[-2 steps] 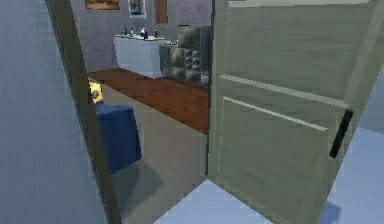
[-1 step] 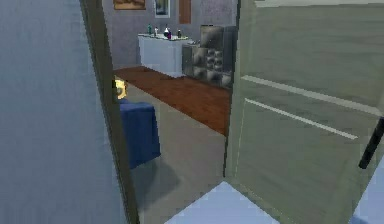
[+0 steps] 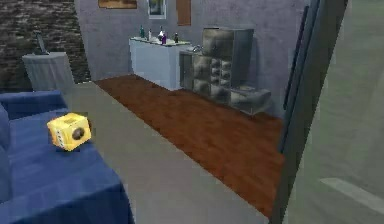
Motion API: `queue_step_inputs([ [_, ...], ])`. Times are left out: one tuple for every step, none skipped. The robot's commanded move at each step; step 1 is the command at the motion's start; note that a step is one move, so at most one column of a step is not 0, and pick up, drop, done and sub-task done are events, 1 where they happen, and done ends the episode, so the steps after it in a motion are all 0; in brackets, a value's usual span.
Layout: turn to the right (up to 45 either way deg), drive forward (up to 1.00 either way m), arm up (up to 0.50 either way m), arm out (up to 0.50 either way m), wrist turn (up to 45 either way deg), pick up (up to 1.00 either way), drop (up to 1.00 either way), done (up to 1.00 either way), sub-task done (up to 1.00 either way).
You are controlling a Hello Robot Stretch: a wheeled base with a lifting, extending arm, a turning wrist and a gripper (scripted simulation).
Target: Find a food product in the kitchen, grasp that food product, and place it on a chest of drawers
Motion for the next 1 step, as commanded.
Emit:
queue_step_inputs([
  [0.0, 1.0, 0.0, 0.0, 0.0, 0.0, 0.0, 0.0, 0.0],
])
